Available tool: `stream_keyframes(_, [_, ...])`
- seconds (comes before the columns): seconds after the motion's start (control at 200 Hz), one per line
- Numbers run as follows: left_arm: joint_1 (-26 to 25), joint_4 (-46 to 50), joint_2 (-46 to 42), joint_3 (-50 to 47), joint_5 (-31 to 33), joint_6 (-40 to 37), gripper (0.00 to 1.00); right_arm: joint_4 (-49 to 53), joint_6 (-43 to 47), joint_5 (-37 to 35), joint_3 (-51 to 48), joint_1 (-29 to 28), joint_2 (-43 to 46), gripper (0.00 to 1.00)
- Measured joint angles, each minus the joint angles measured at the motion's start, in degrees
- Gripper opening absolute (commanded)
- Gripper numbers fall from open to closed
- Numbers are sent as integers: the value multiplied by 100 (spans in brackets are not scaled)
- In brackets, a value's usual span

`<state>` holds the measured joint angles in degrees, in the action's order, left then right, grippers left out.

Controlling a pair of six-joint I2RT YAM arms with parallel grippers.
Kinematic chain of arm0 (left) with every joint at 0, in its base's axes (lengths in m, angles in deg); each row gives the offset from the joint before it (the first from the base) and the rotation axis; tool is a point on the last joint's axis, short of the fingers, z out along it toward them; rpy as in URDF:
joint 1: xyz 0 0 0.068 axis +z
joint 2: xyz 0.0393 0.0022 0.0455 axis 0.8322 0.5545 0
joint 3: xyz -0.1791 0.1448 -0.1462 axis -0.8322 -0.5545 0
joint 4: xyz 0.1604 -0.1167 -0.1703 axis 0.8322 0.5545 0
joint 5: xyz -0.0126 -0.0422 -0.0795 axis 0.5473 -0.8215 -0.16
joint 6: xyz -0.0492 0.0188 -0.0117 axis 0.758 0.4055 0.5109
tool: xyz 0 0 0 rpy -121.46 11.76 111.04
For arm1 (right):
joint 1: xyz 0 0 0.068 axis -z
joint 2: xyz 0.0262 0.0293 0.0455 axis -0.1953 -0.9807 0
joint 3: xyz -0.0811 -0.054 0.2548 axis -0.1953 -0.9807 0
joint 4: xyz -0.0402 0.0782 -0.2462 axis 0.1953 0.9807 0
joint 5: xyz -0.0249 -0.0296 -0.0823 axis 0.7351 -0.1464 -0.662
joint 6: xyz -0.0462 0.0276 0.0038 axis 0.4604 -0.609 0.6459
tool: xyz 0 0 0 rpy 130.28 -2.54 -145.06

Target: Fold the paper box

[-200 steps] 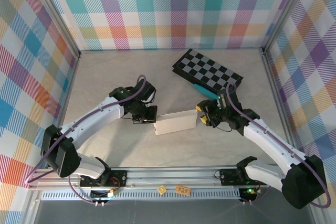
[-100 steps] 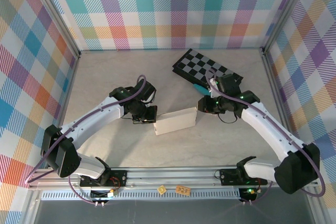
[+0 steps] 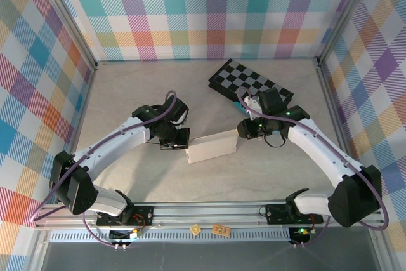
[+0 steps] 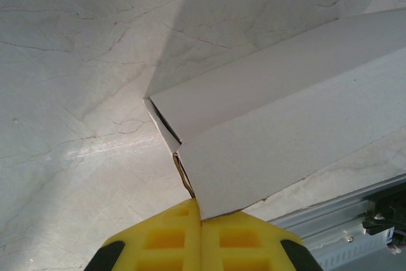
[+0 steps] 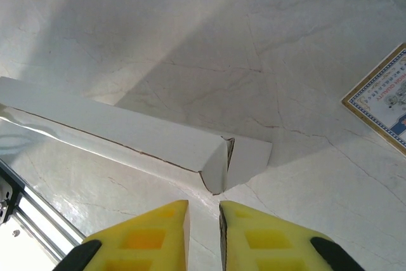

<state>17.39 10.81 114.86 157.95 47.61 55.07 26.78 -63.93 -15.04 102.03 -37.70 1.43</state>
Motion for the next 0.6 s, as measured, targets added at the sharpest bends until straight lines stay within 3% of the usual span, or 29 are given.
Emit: stream_keyframes(0.6, [0,9,46,44,28,-20,0,-57,125,-365,72,-173,-264,19])
